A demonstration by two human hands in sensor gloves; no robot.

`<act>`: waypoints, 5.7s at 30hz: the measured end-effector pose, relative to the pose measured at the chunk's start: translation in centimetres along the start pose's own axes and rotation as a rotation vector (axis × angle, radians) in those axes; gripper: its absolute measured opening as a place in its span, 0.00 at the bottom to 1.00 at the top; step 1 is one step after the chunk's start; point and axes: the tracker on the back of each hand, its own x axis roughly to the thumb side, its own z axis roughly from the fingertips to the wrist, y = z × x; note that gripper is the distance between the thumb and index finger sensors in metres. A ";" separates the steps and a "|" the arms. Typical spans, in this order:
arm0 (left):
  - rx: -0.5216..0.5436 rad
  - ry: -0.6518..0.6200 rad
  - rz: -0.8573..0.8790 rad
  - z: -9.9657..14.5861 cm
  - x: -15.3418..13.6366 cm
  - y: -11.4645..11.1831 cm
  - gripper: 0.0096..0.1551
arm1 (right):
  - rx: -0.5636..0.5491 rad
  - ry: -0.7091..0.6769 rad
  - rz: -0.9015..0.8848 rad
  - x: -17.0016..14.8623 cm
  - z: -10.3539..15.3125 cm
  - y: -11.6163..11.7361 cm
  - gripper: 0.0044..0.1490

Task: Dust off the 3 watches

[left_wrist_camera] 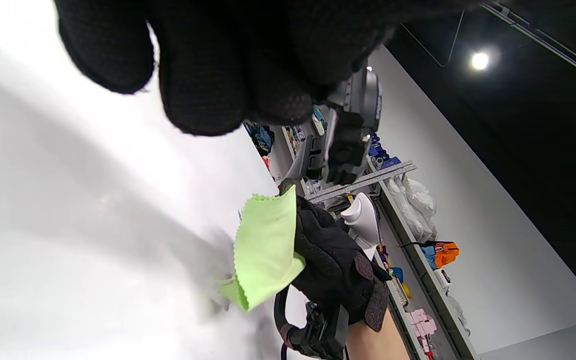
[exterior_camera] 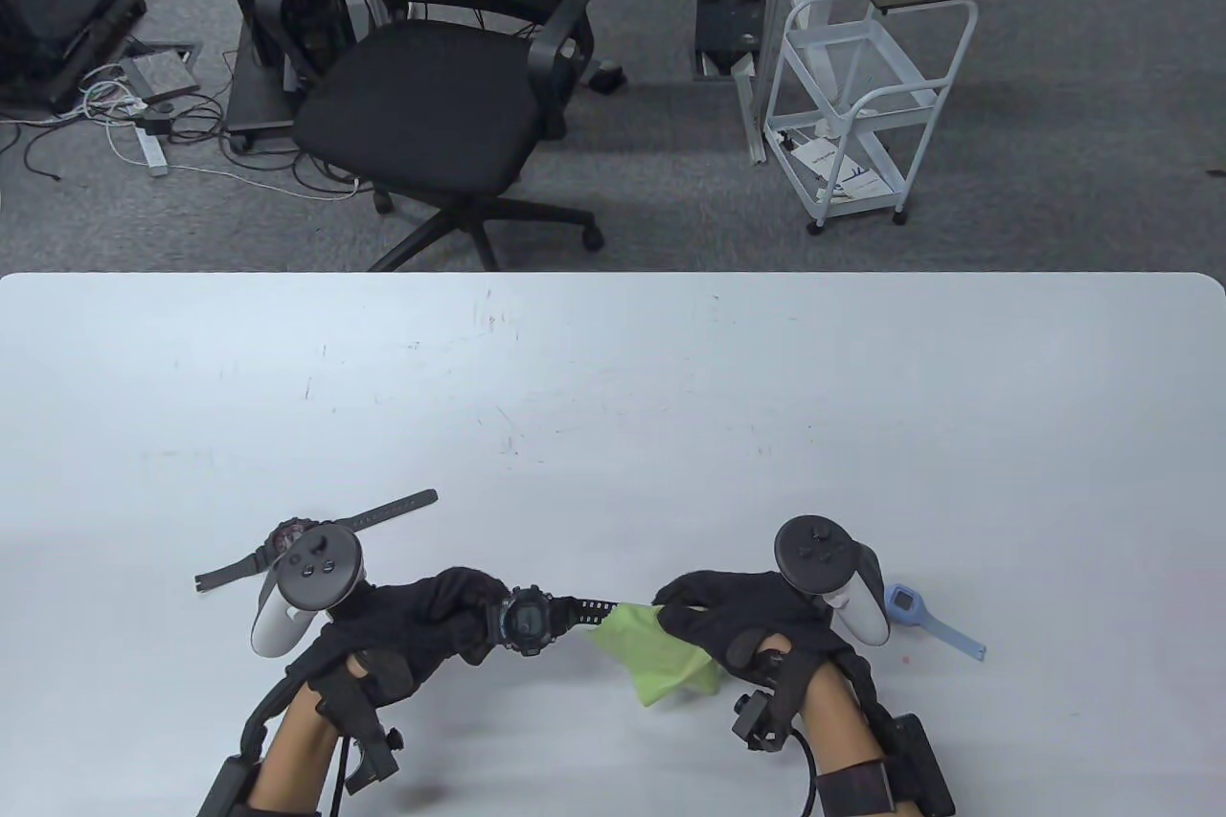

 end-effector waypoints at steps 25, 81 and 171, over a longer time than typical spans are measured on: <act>0.016 -0.001 0.005 0.2 0.1 0.2 0.30 | -0.064 0.011 0.007 -0.2 0.2 -0.5 0.29; 0.041 -0.014 0.020 0.5 0.2 0.5 0.30 | -0.232 0.027 0.015 -0.4 1.0 -1.4 0.27; 0.039 -0.119 -0.152 -2.5 2.7 -9.1 0.43 | -0.335 -0.217 -0.559 2.4 1.3 0.6 0.29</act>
